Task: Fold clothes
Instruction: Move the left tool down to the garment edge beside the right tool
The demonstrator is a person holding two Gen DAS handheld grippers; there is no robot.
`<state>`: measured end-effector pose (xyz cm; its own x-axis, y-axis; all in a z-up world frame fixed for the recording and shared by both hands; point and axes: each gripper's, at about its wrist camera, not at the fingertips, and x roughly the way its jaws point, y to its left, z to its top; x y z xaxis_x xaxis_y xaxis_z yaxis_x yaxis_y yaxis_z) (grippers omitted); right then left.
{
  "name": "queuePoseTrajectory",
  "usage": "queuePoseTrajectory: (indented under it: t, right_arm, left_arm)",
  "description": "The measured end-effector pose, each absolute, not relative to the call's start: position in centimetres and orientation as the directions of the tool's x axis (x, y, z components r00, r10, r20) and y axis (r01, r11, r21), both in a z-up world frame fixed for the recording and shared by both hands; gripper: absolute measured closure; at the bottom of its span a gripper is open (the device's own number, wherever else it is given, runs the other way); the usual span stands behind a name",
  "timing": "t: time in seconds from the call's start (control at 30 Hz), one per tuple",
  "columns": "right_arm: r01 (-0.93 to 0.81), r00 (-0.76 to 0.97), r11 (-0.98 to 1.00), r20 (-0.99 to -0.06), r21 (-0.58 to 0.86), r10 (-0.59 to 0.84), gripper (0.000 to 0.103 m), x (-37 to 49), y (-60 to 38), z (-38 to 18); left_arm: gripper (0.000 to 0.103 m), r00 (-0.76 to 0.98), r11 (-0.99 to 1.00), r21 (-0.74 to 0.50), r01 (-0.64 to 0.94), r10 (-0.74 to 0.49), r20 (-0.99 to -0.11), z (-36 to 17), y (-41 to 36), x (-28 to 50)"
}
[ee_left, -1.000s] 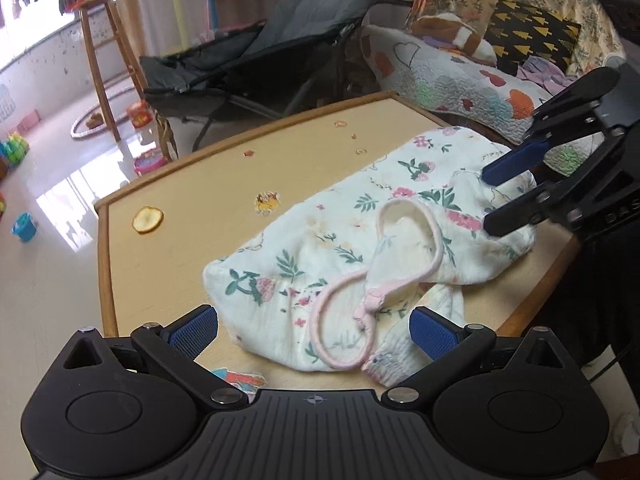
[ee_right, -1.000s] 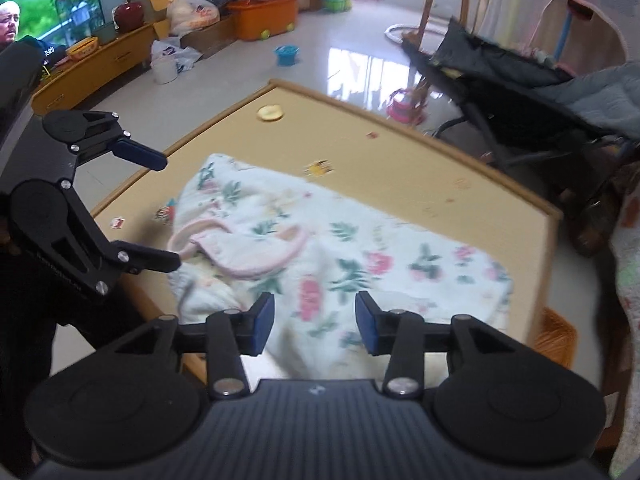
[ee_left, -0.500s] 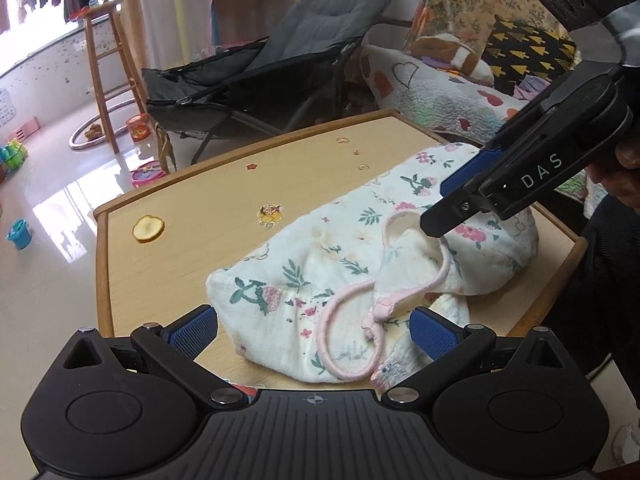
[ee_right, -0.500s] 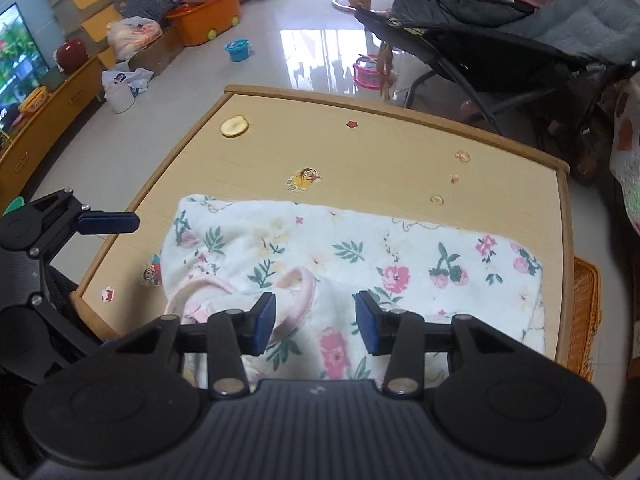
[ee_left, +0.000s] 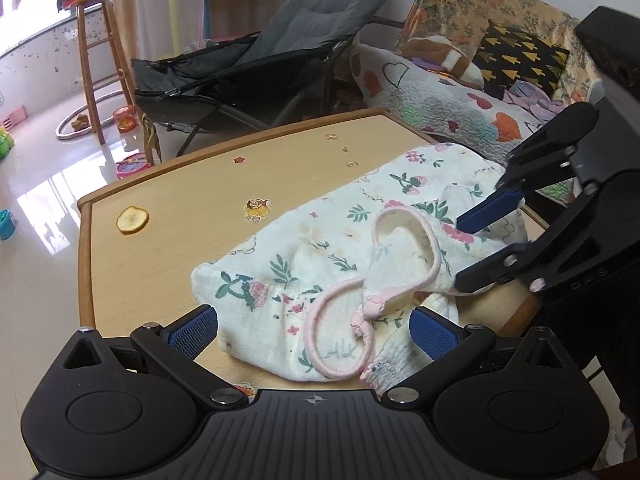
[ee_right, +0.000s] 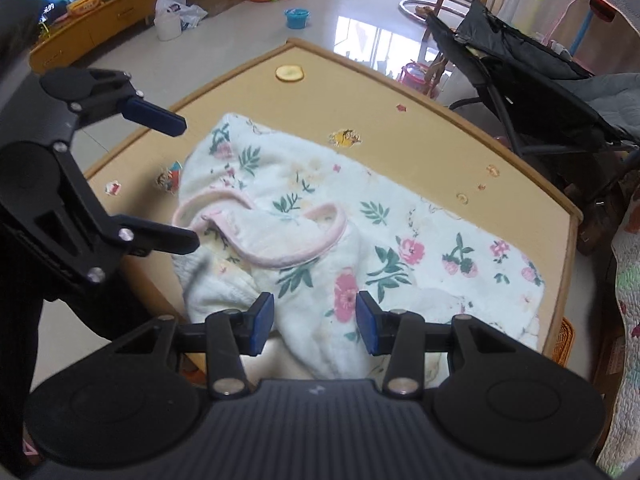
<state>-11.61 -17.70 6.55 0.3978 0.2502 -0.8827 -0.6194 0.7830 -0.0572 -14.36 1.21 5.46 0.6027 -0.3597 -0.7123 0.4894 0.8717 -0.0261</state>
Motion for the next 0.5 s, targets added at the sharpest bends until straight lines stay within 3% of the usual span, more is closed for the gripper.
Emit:
queuePoseTrajectory:
  t: [0.1, 0.17, 0.2, 0.23, 0.5]
  right_arm:
    - [-0.628, 0.385, 0.775, -0.894, -0.073, 0.228, 0.062, -11.0, -17.2, 5.6]
    - [-0.629, 0.368, 0.774, -0.904, -0.07, 0.217, 0.077, -10.6, -17.1, 5.0]
    - [-0.63, 0.364, 0.774, -0.905, -0.064, 0.221, 0.092, -10.5, -17.3, 4.9]
    - [-0.629, 0.363, 0.775, -0.905, -0.06, 0.224, 0.097, -10.5, -17.4, 4.8]
    - [-0.577, 0.439, 0.814, -0.865, -0.066, 0.242, 0.099, -11.1, -20.4, 7.5]
  left_arm:
    - [0.0, 0.6, 0.867, -0.038, 0.497, -0.375, -0.706, 5.5, 1.3, -14.4]
    - [0.0, 0.6, 0.866, -0.043, 0.497, -0.379, -0.704, 5.5, 1.3, -14.4]
    - [0.0, 0.6, 0.867, -0.044, 0.497, -0.38, -0.704, 5.5, 1.3, -14.3]
    - [0.0, 0.6, 0.867, -0.043, 0.497, -0.379, -0.704, 5.5, 1.3, -14.3]
    - [0.0, 0.602, 0.852, -0.027, 0.523, -0.391, -0.696, 5.6, 0.8, -14.1]
